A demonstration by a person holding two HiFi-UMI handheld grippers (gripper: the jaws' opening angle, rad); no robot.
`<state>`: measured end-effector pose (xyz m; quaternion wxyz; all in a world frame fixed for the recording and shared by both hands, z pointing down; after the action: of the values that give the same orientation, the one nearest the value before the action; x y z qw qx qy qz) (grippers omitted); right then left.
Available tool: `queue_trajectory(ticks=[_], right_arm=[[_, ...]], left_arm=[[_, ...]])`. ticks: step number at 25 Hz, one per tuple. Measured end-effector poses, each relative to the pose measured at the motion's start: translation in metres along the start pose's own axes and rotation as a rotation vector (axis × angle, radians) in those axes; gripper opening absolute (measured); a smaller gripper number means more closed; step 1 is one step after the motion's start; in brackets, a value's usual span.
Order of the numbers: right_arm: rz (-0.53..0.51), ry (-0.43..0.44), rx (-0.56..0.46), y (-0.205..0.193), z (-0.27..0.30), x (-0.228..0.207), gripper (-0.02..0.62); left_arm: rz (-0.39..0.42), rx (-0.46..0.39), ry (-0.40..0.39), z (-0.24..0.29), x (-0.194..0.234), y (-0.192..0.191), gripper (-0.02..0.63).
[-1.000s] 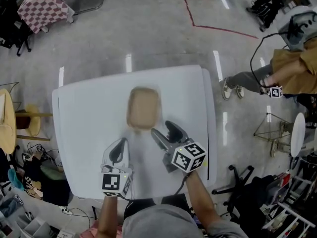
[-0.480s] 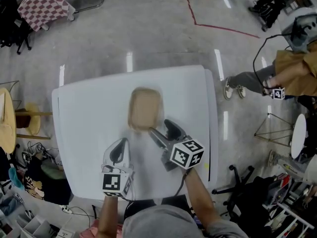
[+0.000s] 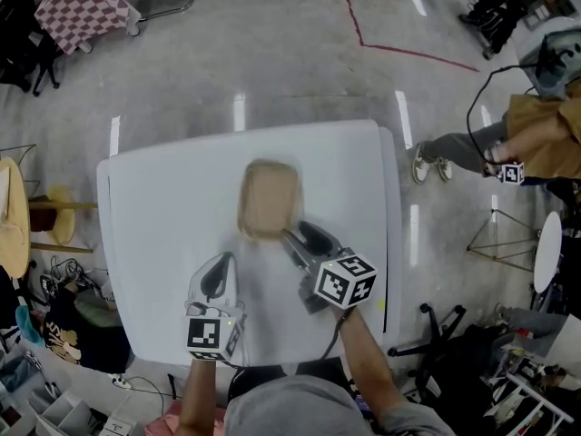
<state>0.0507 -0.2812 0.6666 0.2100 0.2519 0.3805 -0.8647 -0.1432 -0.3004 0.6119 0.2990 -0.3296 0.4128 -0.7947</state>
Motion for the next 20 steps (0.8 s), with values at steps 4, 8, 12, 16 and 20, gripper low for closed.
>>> queue_trajectory(ticks=[4, 8, 12, 16, 20], right_arm=[[0.019, -0.013, -0.006, -0.002, -0.004, -0.006, 0.170], [0.033, -0.027, -0.011, -0.001, -0.001, -0.005, 0.126], [0.043, -0.028, -0.010, 0.002, 0.001, -0.001, 0.118], [0.064, -0.024, -0.019, 0.003, -0.003, -0.003, 0.098], [0.076, -0.018, -0.036, 0.006, -0.010, -0.005, 0.043]], left_arm=[[0.002, 0.002, 0.001, -0.001, -0.004, -0.004, 0.011], [0.006, 0.002, -0.004, -0.002, 0.001, -0.003, 0.011], [0.007, 0.003, -0.006, -0.003, 0.004, 0.001, 0.011], [0.009, 0.001, -0.004, -0.005, 0.001, 0.002, 0.011], [0.012, -0.002, -0.002, -0.004, -0.004, 0.000, 0.011]])
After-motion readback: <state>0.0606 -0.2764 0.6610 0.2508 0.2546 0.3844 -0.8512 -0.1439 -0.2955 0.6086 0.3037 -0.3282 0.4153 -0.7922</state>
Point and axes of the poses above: the fingertips, and each gripper's own axes: z forward along the fingers, x to its left, y out of its top, the point moved 6 cm from there along -z, backward along the fingers, and after that the axes turned 11 degrees about -y, right-handed, at the moved point
